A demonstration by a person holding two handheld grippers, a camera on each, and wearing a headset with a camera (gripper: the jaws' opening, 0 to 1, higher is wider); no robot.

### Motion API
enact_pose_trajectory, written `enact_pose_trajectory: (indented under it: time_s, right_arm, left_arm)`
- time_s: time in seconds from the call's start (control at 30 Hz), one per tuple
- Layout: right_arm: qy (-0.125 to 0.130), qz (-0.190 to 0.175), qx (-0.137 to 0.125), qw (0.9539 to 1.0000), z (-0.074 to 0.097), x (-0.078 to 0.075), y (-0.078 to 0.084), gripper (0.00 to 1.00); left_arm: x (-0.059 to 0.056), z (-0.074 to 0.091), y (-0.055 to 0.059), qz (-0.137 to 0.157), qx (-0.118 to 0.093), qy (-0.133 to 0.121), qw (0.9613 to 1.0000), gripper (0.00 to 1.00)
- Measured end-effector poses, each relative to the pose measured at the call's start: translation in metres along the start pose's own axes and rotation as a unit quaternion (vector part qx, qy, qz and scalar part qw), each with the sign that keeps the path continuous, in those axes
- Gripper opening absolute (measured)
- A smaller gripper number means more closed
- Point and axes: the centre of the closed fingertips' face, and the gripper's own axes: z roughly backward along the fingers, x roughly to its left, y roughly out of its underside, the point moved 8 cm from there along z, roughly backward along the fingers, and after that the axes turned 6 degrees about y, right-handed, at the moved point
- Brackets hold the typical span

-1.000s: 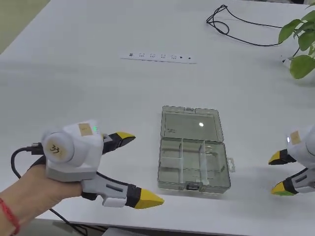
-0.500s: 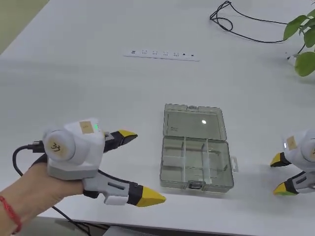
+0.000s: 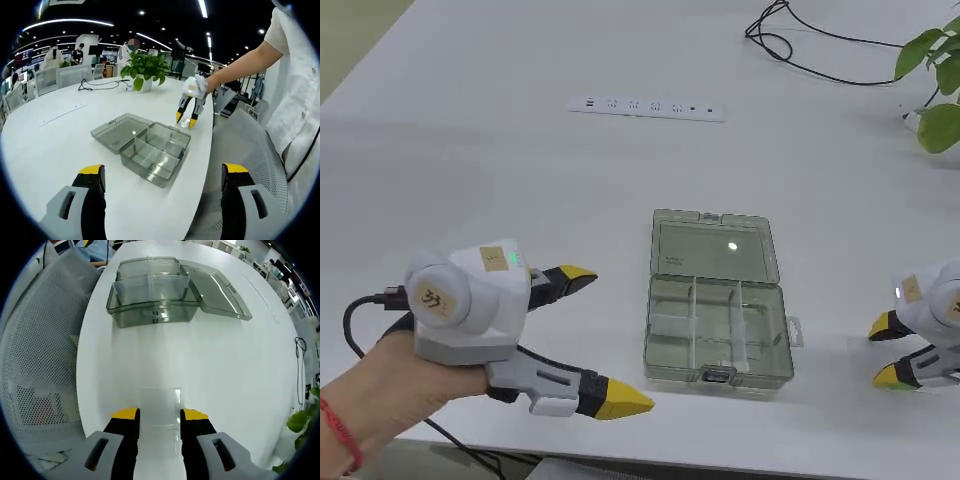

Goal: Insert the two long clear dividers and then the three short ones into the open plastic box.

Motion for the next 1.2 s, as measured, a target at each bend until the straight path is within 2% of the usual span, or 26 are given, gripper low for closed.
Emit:
enact_pose_trajectory:
  time_s: [0.1, 0.3, 0.47, 0.63, 0.77, 0.87, 0.97, 1.0, 1.03, 1.1, 1.13, 1.17, 1.2]
  right_arm:
    - [0.006, -0.002, -0.004, 1.0000, 0.003, 0.000, -0.001, 0.33]
    - [0.022, -0.005, -0.022, 0.9995, 0.019, 0.001, -0.012, 0.33]
    - [0.038, 0.002, -0.040, 0.9985, 0.038, 0.001, -0.027, 0.33]
    - [0.054, 0.014, -0.063, 0.9964, 0.059, 0.005, -0.048, 0.33]
    - [0.069, 0.026, -0.077, 0.9943, 0.075, 0.008, -0.066, 0.33]
    - [0.081, 0.033, -0.086, 0.9925, 0.087, 0.010, -0.079, 0.33]
    - [0.088, 0.033, -0.094, 0.9912, 0.093, 0.011, -0.087, 0.33]
    - [0.091, 0.036, -0.095, 0.9906, 0.092, 0.007, -0.086, 0.33]
    - [0.095, 0.041, -0.096, 0.9900, 0.095, 0.008, -0.089, 0.33]
    - [0.101, 0.045, -0.100, 0.9889, 0.101, 0.012, -0.098, 0.33]
    - [0.102, 0.045, -0.102, 0.9886, 0.104, 0.013, -0.101, 0.33]
    - [0.103, 0.046, -0.104, 0.9882, 0.105, 0.014, -0.103, 0.33]
    - [0.104, 0.047, -0.106, 0.9879, 0.107, 0.015, -0.106, 0.33]
  left_arm:
    - [0.000, 0.001, 0.000, -0.001, 0.000, 0.000, 1.0000, 0.99]
    - [0.001, 0.002, -0.004, 0.003, -0.004, -0.002, 1.0000, 0.97]
    - [0.000, 0.000, -0.013, 0.010, -0.020, -0.003, 0.9997, 0.96]
    - [-0.003, -0.003, -0.026, 0.015, -0.033, 0.001, 0.9993, 0.96]
    - [-0.003, -0.009, -0.037, 0.027, -0.047, 0.006, 0.9985, 0.95]
    - [-0.005, -0.014, -0.046, 0.048, -0.061, 0.011, 0.9969, 0.92]
    - [-0.007, -0.019, -0.054, 0.079, -0.081, 0.021, 0.9934, 0.88]
    - [-0.008, -0.021, -0.057, 0.098, -0.088, 0.023, 0.9910, 0.86]
    - [-0.008, -0.024, -0.059, 0.125, -0.095, 0.028, 0.9873, 0.84]
    - [-0.010, -0.027, -0.064, 0.142, -0.111, 0.037, 0.9830, 0.80]
    - [-0.012, -0.030, -0.067, 0.161, -0.118, 0.044, 0.9789, 0.79]
    - [-0.013, -0.031, -0.068, 0.172, -0.121, 0.049, 0.9763, 0.77]
    - [-0.014, -0.034, -0.070, 0.194, -0.121, 0.053, 0.9721, 0.75]
